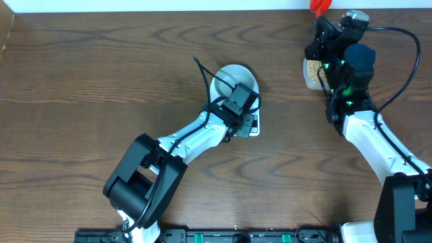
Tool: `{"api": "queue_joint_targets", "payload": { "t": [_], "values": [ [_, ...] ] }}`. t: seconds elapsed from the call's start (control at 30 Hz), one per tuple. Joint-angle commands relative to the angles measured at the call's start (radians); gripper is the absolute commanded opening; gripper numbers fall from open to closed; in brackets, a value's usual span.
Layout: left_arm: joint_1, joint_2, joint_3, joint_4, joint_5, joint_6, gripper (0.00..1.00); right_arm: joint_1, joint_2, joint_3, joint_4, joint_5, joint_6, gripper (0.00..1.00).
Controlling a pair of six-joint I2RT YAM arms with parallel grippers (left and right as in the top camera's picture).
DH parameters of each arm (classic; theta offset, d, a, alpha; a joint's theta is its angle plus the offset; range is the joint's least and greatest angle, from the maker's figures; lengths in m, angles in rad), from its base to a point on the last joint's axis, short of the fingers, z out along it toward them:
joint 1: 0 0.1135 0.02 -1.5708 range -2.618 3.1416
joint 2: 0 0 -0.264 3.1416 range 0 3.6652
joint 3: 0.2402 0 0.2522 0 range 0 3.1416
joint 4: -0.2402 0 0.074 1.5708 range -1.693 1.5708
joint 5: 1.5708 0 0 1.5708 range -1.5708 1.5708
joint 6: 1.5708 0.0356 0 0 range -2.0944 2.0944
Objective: Scoop item into bowl and weigh 50g on scale
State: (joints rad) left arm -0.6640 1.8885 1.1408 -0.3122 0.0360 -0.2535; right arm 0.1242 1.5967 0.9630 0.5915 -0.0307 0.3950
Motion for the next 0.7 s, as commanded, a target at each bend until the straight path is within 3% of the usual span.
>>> {"api": "queue_joint_targets", "payload": {
  "t": [0.0,0.67],
  "values": [
    [-0.002,0.019,-0.011,-0.002,-0.034,0.016,0.07,0.008,-0.002,0.026,-0.002,-0.006,-0.019,0.01],
    [-0.002,0.019,-0.011,-0.008,-0.053,0.017,0.07,0.008,-0.002,0.026,-0.011,-0.006,-0.019,0.01]
  ]
}}
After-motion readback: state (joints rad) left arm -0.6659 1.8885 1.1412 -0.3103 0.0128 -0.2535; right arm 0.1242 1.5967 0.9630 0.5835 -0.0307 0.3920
